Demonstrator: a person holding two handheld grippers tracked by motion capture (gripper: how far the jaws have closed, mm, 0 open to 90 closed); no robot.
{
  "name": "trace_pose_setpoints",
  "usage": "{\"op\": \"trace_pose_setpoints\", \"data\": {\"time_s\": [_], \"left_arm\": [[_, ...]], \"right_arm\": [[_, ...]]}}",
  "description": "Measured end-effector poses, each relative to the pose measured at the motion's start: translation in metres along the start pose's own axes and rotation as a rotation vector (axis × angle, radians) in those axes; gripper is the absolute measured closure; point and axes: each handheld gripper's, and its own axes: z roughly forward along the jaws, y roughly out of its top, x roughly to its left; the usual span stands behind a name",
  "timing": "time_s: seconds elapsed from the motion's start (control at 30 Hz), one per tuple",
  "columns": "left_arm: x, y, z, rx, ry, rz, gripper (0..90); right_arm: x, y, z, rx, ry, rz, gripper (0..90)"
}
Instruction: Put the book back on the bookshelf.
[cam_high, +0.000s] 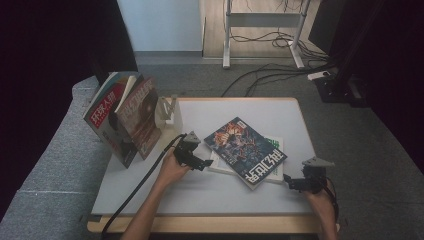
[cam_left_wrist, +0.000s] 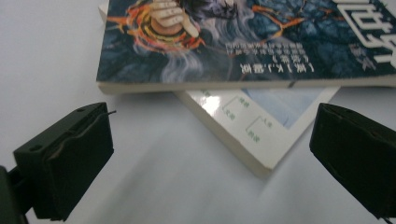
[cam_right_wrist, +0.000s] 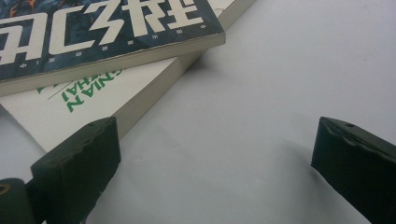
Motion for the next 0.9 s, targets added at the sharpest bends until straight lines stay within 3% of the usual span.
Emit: {"op": "trace_pose_setpoints", "data": {"time_s": [0.13,0.23,0.27,0.37,0.5,0.6,0.77,0.9], "left_arm": [[0.003,0.006,0.006,0.019,0.006,0.008,0.0],[0.006,0.008,0.009,-0.014,0.001,-0.014,0.0],[0.008,0.009,0.010,-0.002,0.003,-0.015,0.0],[0.009,0.012,0.015,0.019,0.019,0.003,0.0],[0.011,0.017,0.017,-0.003,0.019,0.005,0.0],[0.012,0.019,0.019,0.017,0.027,0.019,0.0],[0.013,0.027,0.024,0.006,0.013,0.022,0.0],[0.014,0.032,0.031,0.034,0.019,0.038,0.0]], "right_arm": [[0.002,0.002,-0.001,-0.009,0.002,-0.006,0.7],[0.005,0.005,-0.004,-0.020,0.003,-0.015,0.8],[0.006,0.006,-0.005,-0.023,0.005,-0.016,0.7],[0.009,0.010,-0.007,-0.031,0.008,-0.026,0.7],[0.014,0.016,-0.007,-0.041,0.020,-0.043,0.7],[0.018,0.021,-0.006,-0.042,0.028,-0.061,0.6],[0.023,0.027,-0.002,-0.044,0.041,-0.077,0.2],[0.027,0.032,0.003,-0.046,0.051,-0.082,0.0]]}}
